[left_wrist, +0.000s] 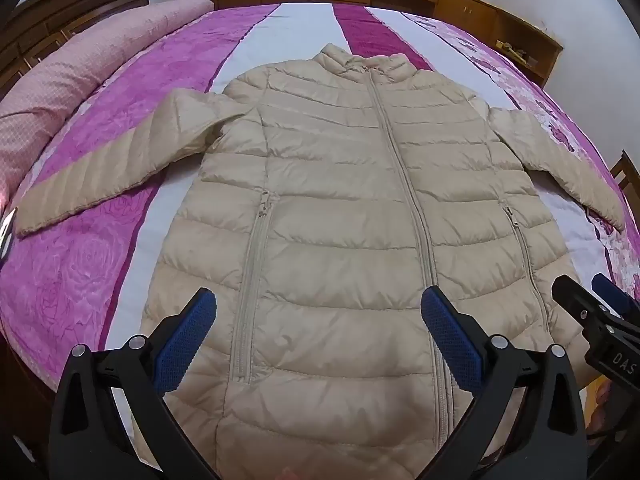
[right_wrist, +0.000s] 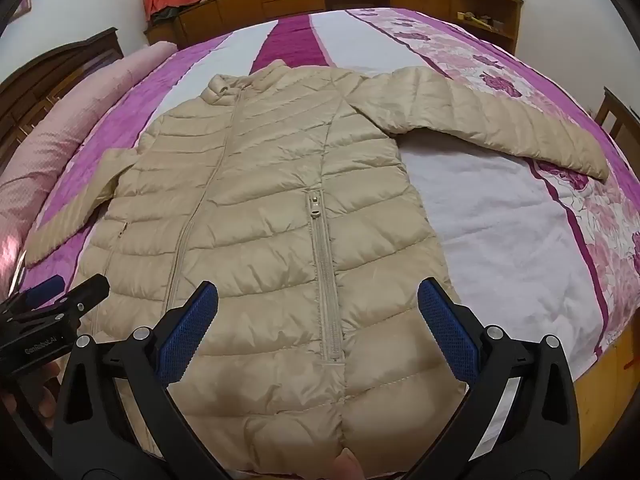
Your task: Fold large clothes
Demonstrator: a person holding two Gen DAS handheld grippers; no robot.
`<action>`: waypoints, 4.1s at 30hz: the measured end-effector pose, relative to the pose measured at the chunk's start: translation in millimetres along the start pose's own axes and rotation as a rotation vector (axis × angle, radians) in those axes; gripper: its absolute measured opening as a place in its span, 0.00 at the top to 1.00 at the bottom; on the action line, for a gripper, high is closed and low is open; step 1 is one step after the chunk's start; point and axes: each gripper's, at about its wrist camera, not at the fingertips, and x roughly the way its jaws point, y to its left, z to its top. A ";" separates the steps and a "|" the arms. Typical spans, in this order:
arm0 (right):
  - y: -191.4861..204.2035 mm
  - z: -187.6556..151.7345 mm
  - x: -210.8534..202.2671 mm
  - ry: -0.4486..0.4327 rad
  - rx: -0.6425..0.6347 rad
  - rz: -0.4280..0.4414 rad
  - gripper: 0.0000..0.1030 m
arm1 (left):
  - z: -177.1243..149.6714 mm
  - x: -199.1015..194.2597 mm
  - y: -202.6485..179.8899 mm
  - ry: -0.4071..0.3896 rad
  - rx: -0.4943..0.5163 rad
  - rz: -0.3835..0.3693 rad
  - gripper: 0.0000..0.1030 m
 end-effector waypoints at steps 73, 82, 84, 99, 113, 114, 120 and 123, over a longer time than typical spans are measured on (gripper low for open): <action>-15.9 5.8 -6.4 -0.015 0.065 0.001 0.03 | 3.4 -1.4 5.1 -0.002 -0.003 0.022 0.05; -18.4 5.8 -7.7 -0.018 0.069 0.002 0.03 | 3.6 -1.6 5.0 -0.002 -0.004 0.022 0.05; -20.0 6.1 -8.3 -0.019 0.073 0.003 0.03 | 3.6 -1.4 4.8 -0.001 -0.003 0.023 0.05; -62.2 26.4 -18.0 -0.080 0.143 -0.047 0.03 | 18.2 0.5 -2.0 -0.010 0.015 0.040 0.05; -210.6 73.9 -17.2 -0.209 0.450 -0.147 0.03 | 62.4 27.1 -7.4 -0.003 0.018 0.047 0.05; -219.9 76.7 -14.9 -0.217 0.465 -0.154 0.03 | 63.2 30.7 -8.3 0.007 0.015 0.043 0.05; -273.9 89.5 8.3 -0.217 0.543 -0.209 0.03 | 67.2 61.6 -18.9 0.068 0.014 0.051 0.05; -301.4 92.3 24.7 -0.197 0.601 -0.222 0.03 | 66.0 75.9 -24.3 0.097 0.019 0.059 0.05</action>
